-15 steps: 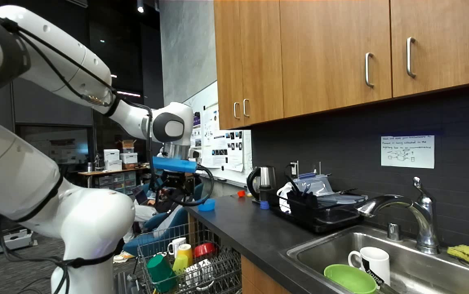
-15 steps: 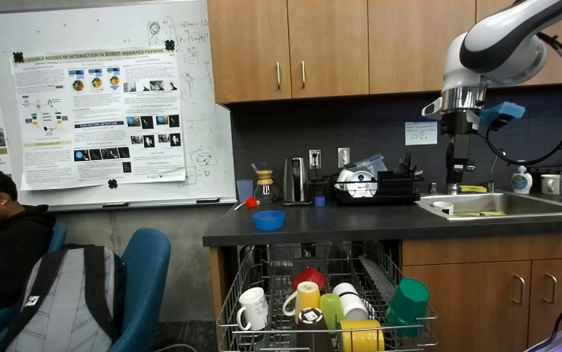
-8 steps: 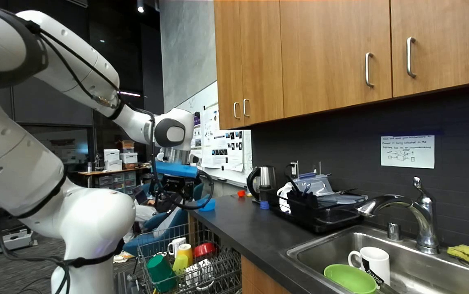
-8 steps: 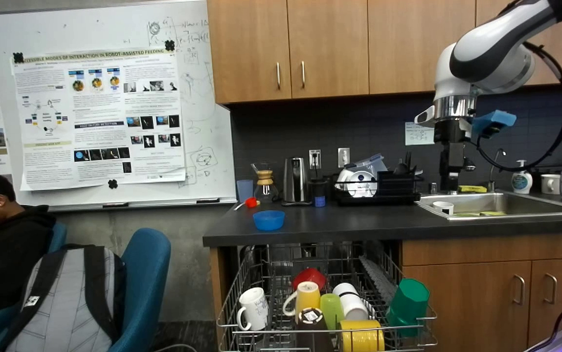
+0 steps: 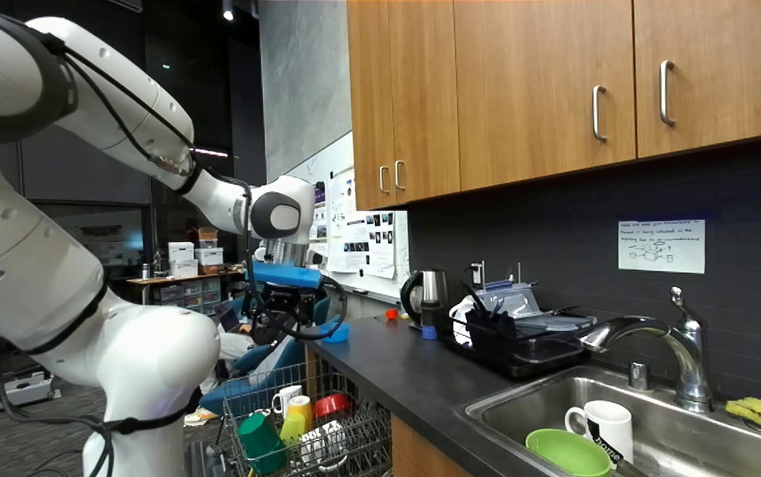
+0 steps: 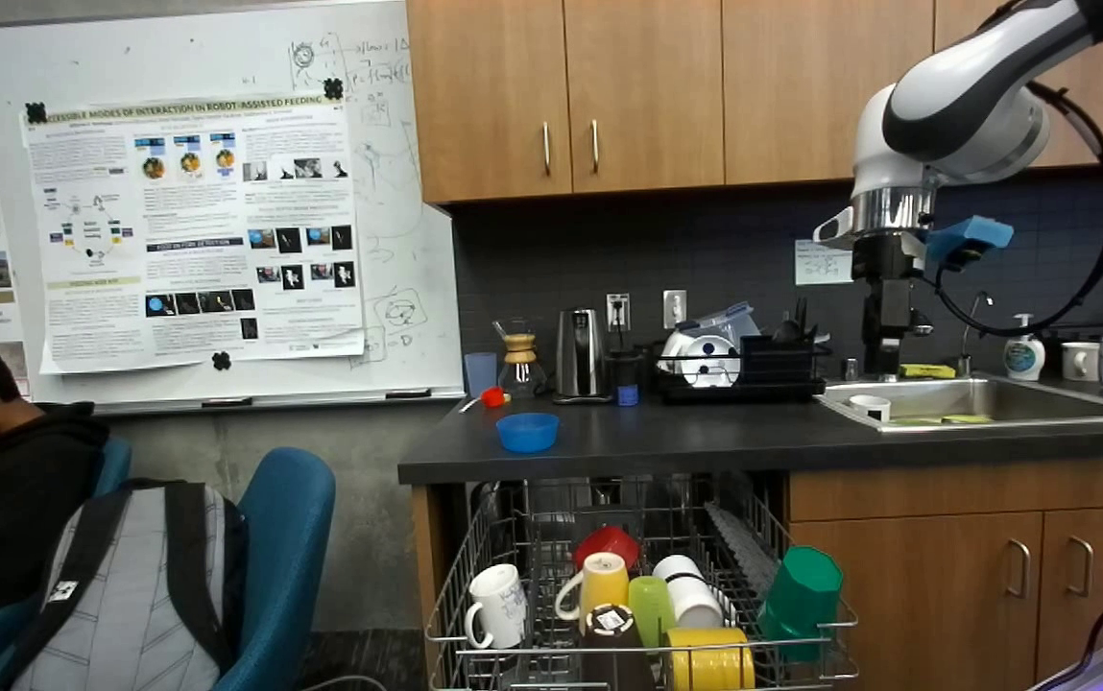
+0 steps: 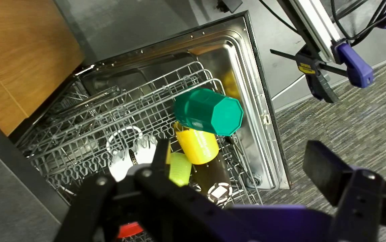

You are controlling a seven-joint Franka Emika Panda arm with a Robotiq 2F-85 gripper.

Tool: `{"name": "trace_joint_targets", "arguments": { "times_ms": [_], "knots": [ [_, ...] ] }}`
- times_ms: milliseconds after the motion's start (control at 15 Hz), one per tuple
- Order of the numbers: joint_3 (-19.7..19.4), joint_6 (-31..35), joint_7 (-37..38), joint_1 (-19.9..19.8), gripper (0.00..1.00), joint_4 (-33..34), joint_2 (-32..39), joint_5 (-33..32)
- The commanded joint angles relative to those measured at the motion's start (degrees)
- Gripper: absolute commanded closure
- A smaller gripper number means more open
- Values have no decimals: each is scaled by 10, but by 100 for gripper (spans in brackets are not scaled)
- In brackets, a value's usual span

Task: Lift the green cup in the dish washing rack and place it on the far right of the dish washing rack

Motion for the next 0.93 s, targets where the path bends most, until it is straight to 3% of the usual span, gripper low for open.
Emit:
{"name": "trace_joint_targets", "arguments": {
  "times_ms": [0,267,533,867],
  "knots": [
    [12,-2,-8,-13,0,1,2,9],
    [30,17,-9,11,0,1,38,24],
    [81,77,25,34,0,1,105,59],
    [141,168,98,30,0,0,211,47]
  ]
}}
